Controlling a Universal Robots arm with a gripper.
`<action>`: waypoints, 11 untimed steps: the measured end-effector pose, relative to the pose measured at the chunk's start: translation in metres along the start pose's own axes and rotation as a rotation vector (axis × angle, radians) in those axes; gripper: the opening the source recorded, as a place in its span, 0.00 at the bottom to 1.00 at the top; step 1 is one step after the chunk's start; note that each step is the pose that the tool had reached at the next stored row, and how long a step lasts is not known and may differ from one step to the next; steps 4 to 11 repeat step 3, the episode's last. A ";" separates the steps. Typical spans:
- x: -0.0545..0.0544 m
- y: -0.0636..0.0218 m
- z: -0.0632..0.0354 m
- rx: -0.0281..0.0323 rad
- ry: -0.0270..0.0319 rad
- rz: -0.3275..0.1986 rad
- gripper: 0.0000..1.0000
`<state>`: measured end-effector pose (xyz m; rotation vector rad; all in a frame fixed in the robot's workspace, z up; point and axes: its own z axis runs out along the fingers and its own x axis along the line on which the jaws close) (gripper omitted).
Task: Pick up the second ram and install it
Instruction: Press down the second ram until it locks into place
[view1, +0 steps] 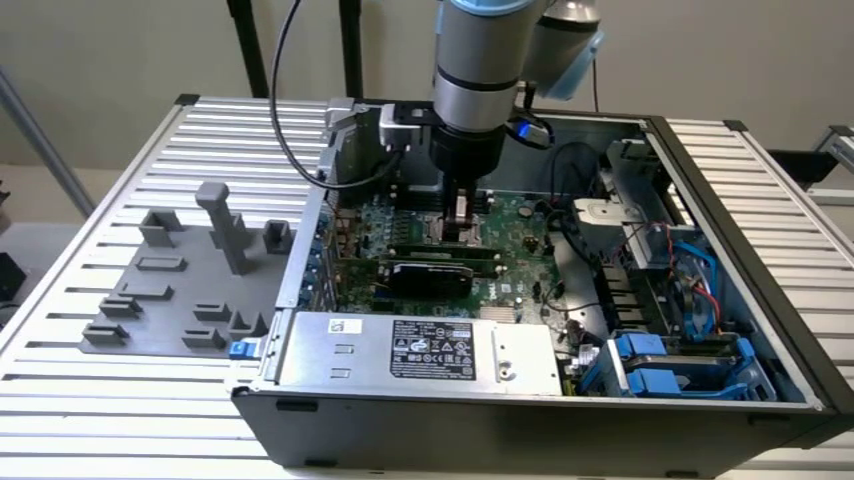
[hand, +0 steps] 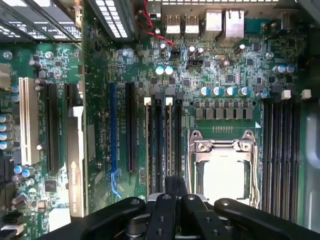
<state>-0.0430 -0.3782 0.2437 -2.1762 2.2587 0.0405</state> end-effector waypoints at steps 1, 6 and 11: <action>0.000 0.0000 0.0000 0.0000 0.0001 0.000 0.00; 0.000 0.0000 0.0000 0.0000 0.0001 0.000 0.00; 0.000 0.0000 0.0000 0.0000 0.0001 0.000 0.00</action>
